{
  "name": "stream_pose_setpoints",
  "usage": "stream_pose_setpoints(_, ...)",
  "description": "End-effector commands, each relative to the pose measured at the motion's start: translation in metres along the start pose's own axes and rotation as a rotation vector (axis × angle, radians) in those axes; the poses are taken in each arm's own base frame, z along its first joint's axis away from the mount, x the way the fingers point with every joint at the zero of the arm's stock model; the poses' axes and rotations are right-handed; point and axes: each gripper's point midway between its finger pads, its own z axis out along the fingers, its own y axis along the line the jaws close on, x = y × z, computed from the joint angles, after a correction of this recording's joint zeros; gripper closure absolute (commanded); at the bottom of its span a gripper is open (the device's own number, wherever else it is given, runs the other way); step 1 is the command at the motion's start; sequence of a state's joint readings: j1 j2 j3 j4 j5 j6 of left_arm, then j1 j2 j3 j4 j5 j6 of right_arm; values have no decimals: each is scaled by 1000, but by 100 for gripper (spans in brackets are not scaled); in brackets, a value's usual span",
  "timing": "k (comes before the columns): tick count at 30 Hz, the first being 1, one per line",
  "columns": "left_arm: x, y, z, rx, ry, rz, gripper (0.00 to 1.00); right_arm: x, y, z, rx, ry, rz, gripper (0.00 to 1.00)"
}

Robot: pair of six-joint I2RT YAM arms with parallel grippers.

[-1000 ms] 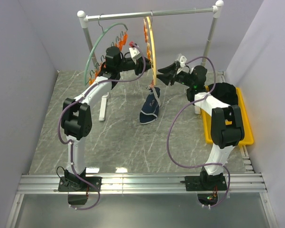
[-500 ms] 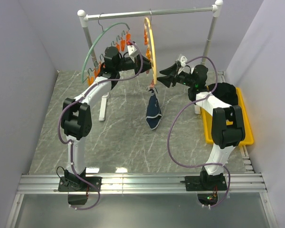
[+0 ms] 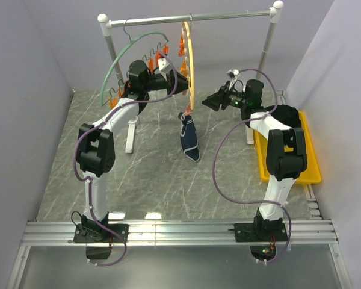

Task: Clip the underwear to the hanger

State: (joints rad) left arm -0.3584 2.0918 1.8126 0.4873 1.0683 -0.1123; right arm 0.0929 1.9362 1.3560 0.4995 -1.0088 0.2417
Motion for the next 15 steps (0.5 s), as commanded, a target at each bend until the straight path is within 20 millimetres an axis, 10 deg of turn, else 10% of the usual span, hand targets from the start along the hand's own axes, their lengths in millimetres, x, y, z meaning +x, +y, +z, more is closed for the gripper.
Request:
stream_pose_setpoints(1,-34,-17,0,57,-21,59,100,-4,4,-2,2,11,38,40)
stream_pose_setpoints(15,-36,-25,-3,85,-6,70,100,15,-6,7,-38,26,139,39)
